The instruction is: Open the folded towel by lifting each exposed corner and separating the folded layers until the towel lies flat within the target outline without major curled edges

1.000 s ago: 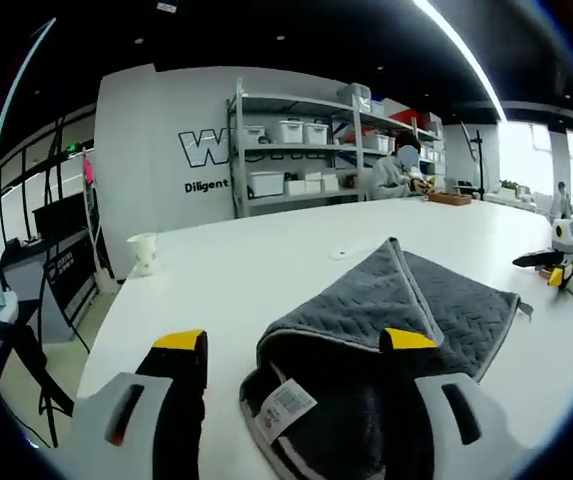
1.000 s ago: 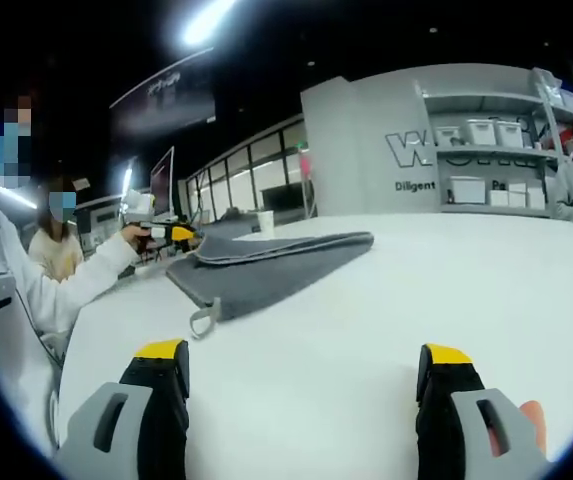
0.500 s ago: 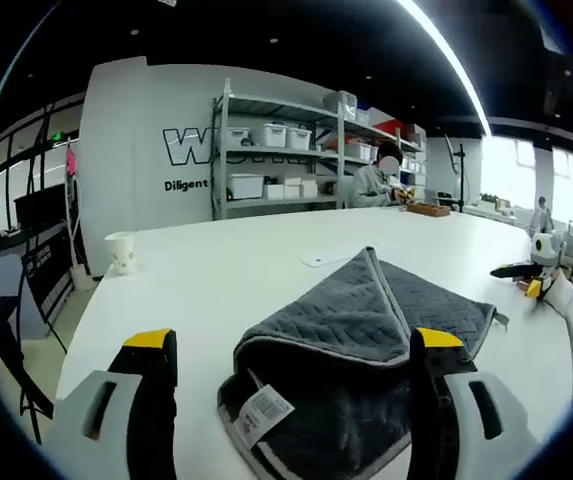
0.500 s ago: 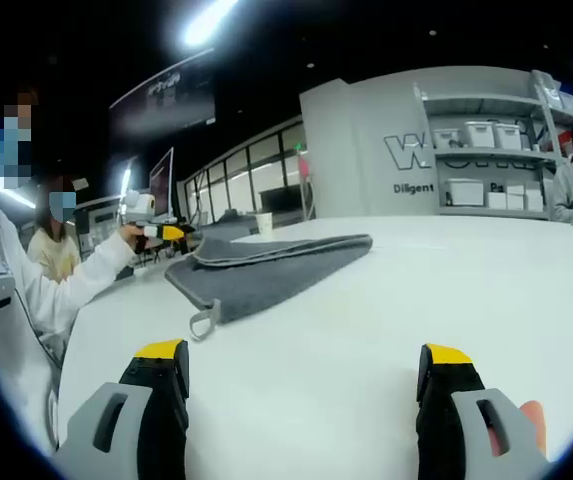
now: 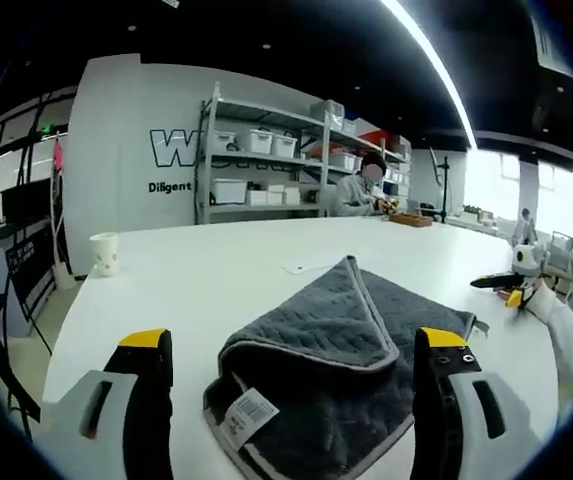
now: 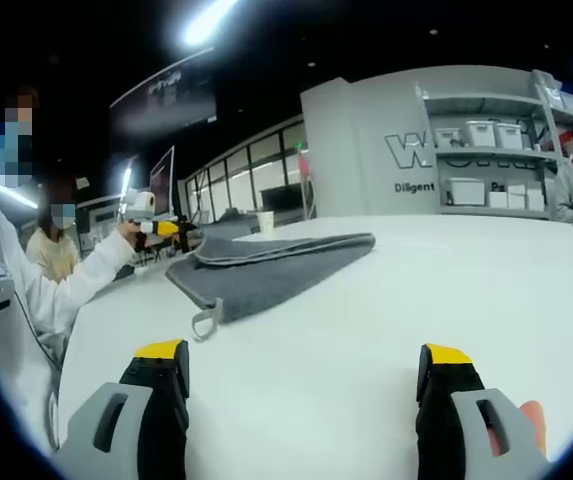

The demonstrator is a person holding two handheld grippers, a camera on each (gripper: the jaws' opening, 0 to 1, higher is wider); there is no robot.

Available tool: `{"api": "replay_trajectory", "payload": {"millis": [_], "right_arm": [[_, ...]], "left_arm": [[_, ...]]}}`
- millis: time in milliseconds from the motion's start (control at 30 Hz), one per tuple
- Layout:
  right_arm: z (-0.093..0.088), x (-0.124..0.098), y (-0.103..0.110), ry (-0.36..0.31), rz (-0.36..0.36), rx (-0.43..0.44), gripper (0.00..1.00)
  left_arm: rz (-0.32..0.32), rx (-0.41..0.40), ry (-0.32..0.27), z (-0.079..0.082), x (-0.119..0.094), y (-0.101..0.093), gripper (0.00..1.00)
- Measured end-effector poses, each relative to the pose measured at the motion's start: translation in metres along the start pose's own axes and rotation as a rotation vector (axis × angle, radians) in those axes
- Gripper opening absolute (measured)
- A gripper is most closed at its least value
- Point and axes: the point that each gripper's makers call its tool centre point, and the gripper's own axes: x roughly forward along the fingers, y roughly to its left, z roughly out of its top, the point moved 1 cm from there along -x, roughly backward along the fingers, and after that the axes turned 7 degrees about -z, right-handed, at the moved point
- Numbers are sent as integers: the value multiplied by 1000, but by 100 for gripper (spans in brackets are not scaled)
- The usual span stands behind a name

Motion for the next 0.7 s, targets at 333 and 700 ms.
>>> {"api": "replay_trajectory", "payload": {"millis": [333, 700], "right_arm": [[-6, 17, 32, 36, 44, -44, 95], [-6, 46, 59, 60, 14, -104, 98]], "left_arm": [[-3, 22, 34, -9, 7, -9, 99], [2, 15, 42, -11, 9, -6, 99]]}}
